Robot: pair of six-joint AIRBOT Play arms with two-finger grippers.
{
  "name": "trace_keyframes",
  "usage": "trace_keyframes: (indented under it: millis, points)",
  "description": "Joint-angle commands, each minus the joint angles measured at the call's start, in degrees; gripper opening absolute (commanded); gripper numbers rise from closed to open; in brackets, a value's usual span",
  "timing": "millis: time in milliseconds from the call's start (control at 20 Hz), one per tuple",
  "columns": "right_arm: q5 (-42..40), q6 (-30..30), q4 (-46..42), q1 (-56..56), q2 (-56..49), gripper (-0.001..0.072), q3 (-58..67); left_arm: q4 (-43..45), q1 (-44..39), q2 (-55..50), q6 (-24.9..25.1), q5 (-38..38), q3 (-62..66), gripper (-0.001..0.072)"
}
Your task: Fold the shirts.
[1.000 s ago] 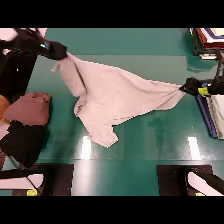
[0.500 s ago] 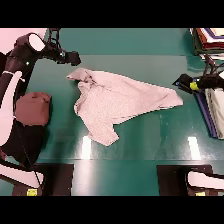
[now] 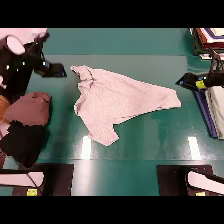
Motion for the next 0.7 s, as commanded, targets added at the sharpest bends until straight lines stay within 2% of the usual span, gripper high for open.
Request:
trace_keyframes:
  millis: [0, 150, 300, 450, 650]
  points:
    - [0.2, -1.0, -0.3, 0.0, 6.8, 0.0452, -7.4, -4.3, 0.6, 10.6, 1.2, 4.4, -20.0, 0.0537]
    - [-1.4, -1.0, -0.2, 0.0, 11.0, 0.0452, -12.4, -10.2, 0.6, 17.4, 4.8, 9.0, -35.8, 0.0537]
    - [-1.3, -0.9, 0.1, 0.0, 12.5, 0.0452, -14.3, -20.2, 0.6, 18.3, 12.6, 11.5, -44.2, 0.0536]
    - [-0.4, -0.9, 0.3, 0.0, 12.5, 0.0452, -14.2, -22.1, 0.6, 18.3, 13.5, 17.1, -46.6, 0.0536]
    - [0.0, -0.9, 1.7, 0.2, 12.4, 0.0452, -14.2, -23.7, 0.6, 18.3, 13.4, 20.8, -46.6, 0.0536]
